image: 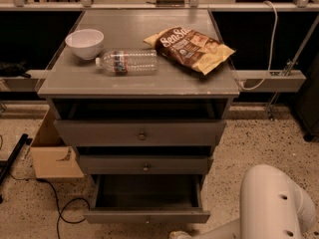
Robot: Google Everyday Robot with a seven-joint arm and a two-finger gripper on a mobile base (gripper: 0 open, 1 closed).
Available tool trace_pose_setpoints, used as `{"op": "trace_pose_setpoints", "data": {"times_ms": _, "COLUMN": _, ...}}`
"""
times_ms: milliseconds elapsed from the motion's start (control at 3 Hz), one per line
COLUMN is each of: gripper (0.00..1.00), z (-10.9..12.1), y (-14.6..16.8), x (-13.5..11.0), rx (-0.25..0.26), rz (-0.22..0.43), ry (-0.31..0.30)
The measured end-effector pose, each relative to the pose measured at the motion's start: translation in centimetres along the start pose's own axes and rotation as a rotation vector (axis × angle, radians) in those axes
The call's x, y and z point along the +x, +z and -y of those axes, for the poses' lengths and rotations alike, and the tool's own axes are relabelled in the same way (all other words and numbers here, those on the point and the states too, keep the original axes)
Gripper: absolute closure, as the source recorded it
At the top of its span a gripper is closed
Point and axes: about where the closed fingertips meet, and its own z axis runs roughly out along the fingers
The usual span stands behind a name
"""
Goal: Close bottom drawer
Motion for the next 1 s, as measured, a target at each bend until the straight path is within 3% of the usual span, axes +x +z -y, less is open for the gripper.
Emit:
{"op": "trace_pose_setpoints", "data": {"times_ms": 333, "gripper": 0.96, "z": 0.7, "y": 1.6, "x": -0.8, "rx": 0.01, "rz": -0.016, "ry": -0.024}}
{"op": "trace_pose_setpoints", "data": {"times_ms": 1000, "gripper": 1.0, "z": 3.2, "y": 4.5, "x": -1.1, "rx": 0.068, "rz": -0.065, "ry": -0.063}}
